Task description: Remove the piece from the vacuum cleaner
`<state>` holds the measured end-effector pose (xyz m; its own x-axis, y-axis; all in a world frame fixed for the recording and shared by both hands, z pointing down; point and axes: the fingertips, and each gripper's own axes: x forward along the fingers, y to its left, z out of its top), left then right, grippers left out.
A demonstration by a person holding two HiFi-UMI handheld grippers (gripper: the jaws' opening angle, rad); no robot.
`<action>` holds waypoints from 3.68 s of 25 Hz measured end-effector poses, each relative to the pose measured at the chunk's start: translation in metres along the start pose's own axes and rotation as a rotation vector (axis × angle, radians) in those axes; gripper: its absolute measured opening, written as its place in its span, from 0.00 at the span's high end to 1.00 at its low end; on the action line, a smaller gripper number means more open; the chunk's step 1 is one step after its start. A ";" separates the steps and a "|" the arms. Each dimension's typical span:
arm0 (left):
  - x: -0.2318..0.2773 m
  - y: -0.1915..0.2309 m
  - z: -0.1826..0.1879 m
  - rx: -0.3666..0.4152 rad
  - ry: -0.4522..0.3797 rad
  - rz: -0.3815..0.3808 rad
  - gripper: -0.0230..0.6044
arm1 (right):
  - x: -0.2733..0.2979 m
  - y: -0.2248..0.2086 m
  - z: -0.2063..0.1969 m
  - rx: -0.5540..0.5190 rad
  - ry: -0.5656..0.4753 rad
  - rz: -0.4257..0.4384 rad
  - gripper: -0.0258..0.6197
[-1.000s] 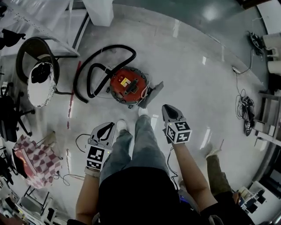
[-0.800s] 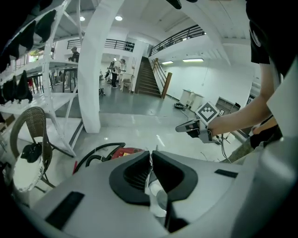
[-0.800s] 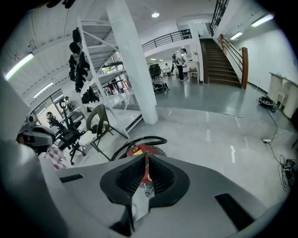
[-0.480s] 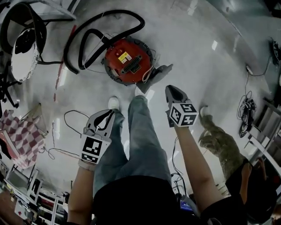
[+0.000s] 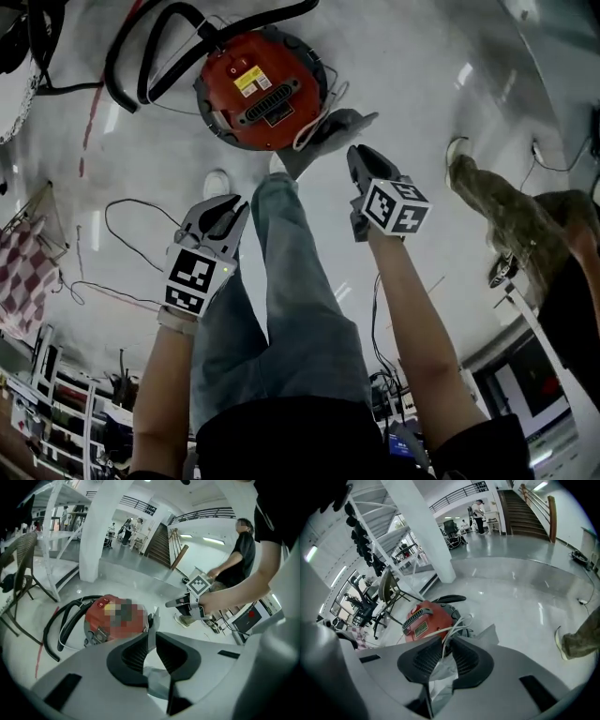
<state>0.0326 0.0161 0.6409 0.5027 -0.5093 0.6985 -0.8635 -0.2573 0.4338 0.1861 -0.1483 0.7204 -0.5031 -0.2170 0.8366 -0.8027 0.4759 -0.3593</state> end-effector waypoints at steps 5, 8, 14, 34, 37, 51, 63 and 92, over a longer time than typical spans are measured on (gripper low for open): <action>0.050 -0.007 -0.014 -0.026 0.021 -0.043 0.82 | 0.032 -0.019 -0.005 0.032 0.041 0.020 0.81; 0.076 -0.010 -0.027 -0.039 0.034 -0.067 0.78 | 0.051 -0.029 -0.011 0.061 0.061 0.027 0.80; 0.130 -0.018 -0.053 -0.055 0.067 -0.103 0.68 | 0.074 -0.050 -0.023 0.176 0.100 0.014 0.77; 0.231 -0.019 -0.093 0.018 0.159 -0.115 0.78 | 0.107 -0.065 -0.031 0.359 0.154 0.015 0.80; 0.229 -0.018 -0.094 0.042 0.157 -0.116 0.81 | 0.108 -0.064 -0.032 0.357 0.156 0.004 0.81; 0.237 -0.040 -0.103 0.021 0.171 -0.140 0.86 | 0.097 -0.081 -0.050 0.430 0.146 -0.027 0.88; 0.242 -0.031 -0.110 0.048 0.193 -0.128 0.86 | 0.093 -0.088 -0.058 0.503 0.104 -0.017 0.89; 0.257 -0.056 -0.121 -0.049 0.259 -0.268 0.87 | 0.091 -0.093 -0.059 0.617 0.081 0.012 0.90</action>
<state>0.2153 -0.0012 0.8645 0.7095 -0.2031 0.6748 -0.7003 -0.3104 0.6429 0.2338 -0.1624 0.8543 -0.5063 -0.1378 0.8513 -0.8468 -0.1073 -0.5210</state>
